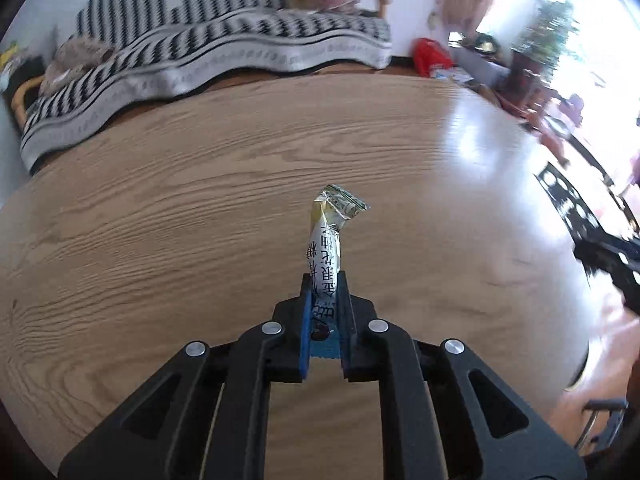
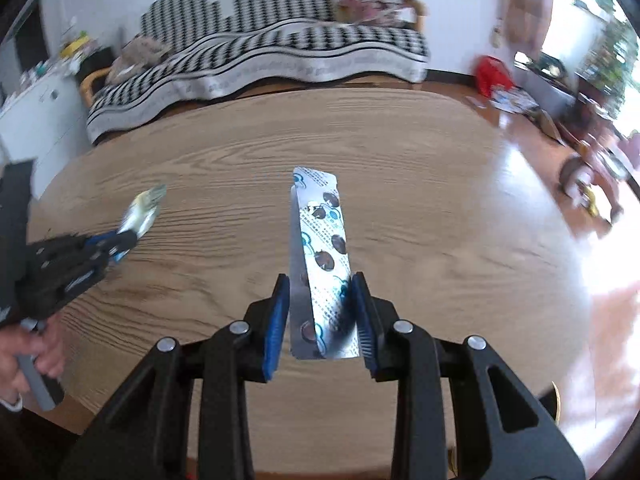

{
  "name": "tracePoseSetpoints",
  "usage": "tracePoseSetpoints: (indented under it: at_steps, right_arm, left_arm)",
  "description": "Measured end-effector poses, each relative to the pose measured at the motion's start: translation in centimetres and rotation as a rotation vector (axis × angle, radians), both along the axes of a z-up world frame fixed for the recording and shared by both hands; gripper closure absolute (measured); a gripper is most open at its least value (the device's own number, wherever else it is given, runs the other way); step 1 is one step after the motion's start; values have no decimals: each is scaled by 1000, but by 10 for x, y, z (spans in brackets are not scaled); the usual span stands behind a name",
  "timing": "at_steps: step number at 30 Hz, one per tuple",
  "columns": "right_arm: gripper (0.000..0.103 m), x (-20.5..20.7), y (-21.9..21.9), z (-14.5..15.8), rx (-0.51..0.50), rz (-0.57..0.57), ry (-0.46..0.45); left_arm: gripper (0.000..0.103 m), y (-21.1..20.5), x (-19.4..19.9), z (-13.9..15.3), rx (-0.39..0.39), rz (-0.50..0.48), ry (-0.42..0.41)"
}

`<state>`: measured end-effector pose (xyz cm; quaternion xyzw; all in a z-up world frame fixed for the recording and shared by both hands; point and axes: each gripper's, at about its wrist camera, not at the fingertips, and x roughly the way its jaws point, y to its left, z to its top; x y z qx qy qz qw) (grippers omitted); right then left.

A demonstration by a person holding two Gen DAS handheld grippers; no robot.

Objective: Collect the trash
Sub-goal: 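Carry the blister pack and snack wrapper over the black bin and open both tools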

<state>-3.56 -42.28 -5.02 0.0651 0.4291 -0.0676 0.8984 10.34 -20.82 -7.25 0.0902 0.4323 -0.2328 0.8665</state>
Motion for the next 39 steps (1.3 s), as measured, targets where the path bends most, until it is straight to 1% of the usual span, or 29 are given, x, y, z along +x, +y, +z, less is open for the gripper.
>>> tracePoseSetpoints:
  at_steps: [3,5,8,10,12,15,18,21,25,28,30,32,35,36,39]
  right_arm:
    - [71,-32,-39,5,-11,-78,-5]
    - [71,-58,-67,8,-5,-135,-15]
    - [71,-96,-109,9,-2,-226,-19]
    - [71,-119,-133,7,-2,-278,-14]
    - [71,-145,-159,3,6,-329,-7]
    - [71,-181,-190,-2,12,-399,4]
    - [71,-216,-217,-7,32,-465,8]
    - [71,-238,-234,-15,44,-509,31]
    - [70,-260,-247,-27,65,-549,81]
    - [70,-258,-254,-40,105,-564,142]
    - [70,-259,-256,-45,110,-571,171]
    - [70,-259,-260,-48,116,-575,185]
    - [70,-257,-264,-46,121,-577,182]
    - [70,-257,-264,-46,123,-577,181]
    - [70,-255,-265,-46,124,-576,185]
  left_arm:
    - [93,-36,-35,9,4,-86,-44]
    - [93,-59,-56,12,-13,-141,-47]
    - [93,-104,-95,13,-51,-241,-41]
    - [93,-129,-114,11,-69,-287,-25]
    - [93,-158,-134,8,-95,-333,8]
    - [93,-197,-162,2,-113,-397,50]
    - [93,-237,-195,-6,-116,-467,77]
    - [93,-269,-221,-15,-111,-522,105]
    - [93,-297,-239,-31,-103,-555,156]
    - [93,-315,-246,-43,-98,-561,188]
    - [93,-321,-244,-48,-93,-559,203]
    - [93,-327,-246,-53,-82,-558,206]
    - [93,-334,-249,-57,-76,-553,213]
    - [93,-333,-244,-57,-77,-552,217]
    - [93,-335,-245,-61,-78,-553,229]
